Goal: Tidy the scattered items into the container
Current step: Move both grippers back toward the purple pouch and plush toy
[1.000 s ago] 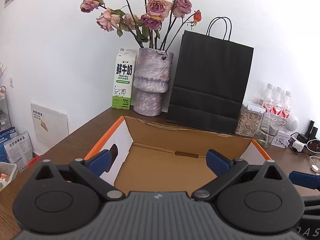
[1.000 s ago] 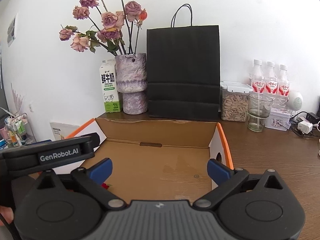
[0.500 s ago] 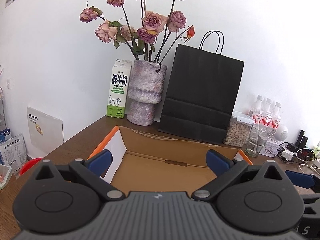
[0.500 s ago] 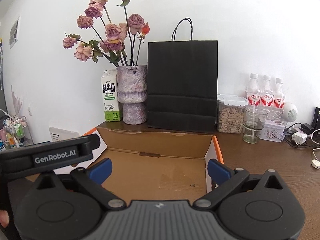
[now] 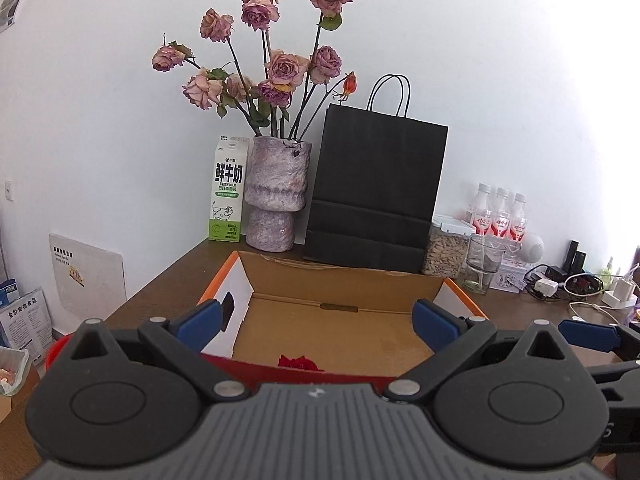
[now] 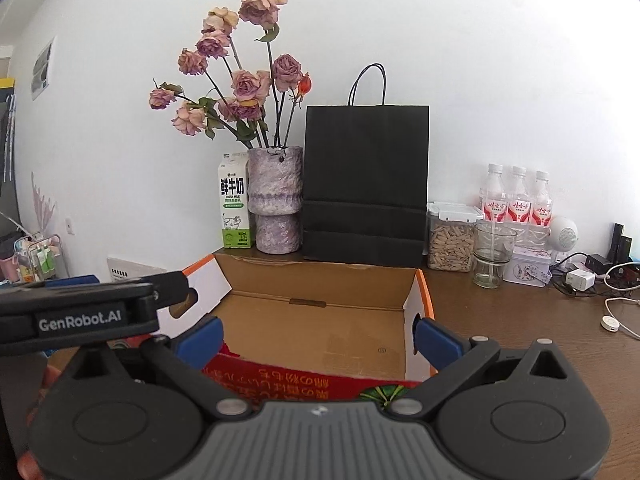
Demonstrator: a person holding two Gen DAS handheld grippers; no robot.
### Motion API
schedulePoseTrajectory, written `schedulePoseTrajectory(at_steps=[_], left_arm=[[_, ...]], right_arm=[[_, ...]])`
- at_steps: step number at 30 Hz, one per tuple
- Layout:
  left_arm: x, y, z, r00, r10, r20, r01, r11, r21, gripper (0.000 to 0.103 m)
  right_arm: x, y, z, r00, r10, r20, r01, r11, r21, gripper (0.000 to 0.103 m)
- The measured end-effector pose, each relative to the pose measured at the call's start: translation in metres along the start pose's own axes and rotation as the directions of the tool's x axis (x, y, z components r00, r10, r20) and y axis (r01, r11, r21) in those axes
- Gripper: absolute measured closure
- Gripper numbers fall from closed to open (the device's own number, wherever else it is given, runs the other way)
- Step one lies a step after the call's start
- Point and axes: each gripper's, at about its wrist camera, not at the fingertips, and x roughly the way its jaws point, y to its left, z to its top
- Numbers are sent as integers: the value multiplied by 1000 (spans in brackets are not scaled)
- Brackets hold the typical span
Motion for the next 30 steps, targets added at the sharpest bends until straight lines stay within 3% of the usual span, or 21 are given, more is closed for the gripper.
schedulePoseTrajectory(at_steps=[12,24,30], left_arm=[[-54,16,-25,1000,2,-23,-1,1000,30,0],[-97,38,-68,993,11,-121,-9,1000,19,0],[-115,49,-83,990,37,-135,-37,999,2,0]], right_arm=[[-55,-3,-43,998,-21,-52,21,1000,0,0],[-108,8,-101,991,-23,-133,27,999,27,0],[-118,21,-118,986,-18,-169,20,1000,10,0]])
